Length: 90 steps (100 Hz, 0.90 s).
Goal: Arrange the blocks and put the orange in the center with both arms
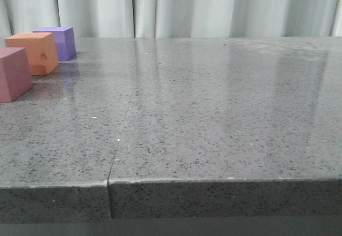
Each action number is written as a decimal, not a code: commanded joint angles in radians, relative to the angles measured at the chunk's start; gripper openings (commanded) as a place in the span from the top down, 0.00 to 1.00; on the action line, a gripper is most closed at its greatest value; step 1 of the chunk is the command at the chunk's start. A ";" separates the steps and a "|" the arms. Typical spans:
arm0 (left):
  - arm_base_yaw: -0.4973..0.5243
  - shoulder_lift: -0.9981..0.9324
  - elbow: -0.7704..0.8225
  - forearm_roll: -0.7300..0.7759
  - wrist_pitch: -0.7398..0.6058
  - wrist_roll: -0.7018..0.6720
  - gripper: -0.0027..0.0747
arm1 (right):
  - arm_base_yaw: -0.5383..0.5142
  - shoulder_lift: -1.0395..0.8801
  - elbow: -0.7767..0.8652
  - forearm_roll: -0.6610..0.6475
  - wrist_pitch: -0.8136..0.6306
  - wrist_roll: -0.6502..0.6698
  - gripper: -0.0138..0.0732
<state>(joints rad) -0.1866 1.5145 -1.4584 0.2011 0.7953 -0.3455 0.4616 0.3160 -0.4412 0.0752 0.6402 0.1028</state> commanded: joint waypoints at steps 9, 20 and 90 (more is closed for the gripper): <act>-0.008 -0.133 0.050 0.011 -0.065 -0.001 0.99 | -0.003 0.009 -0.026 -0.003 -0.065 -0.011 0.92; -0.008 -0.199 0.113 0.011 -0.074 0.002 0.99 | -0.003 0.009 -0.026 -0.003 -0.065 -0.011 0.92; -0.008 -0.638 0.554 0.017 -0.156 0.002 0.99 | -0.003 0.009 -0.026 -0.003 -0.065 -0.011 0.92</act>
<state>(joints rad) -0.1866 0.9407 -0.9230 0.2156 0.7210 -0.3417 0.4616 0.3160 -0.4412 0.0752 0.6402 0.1028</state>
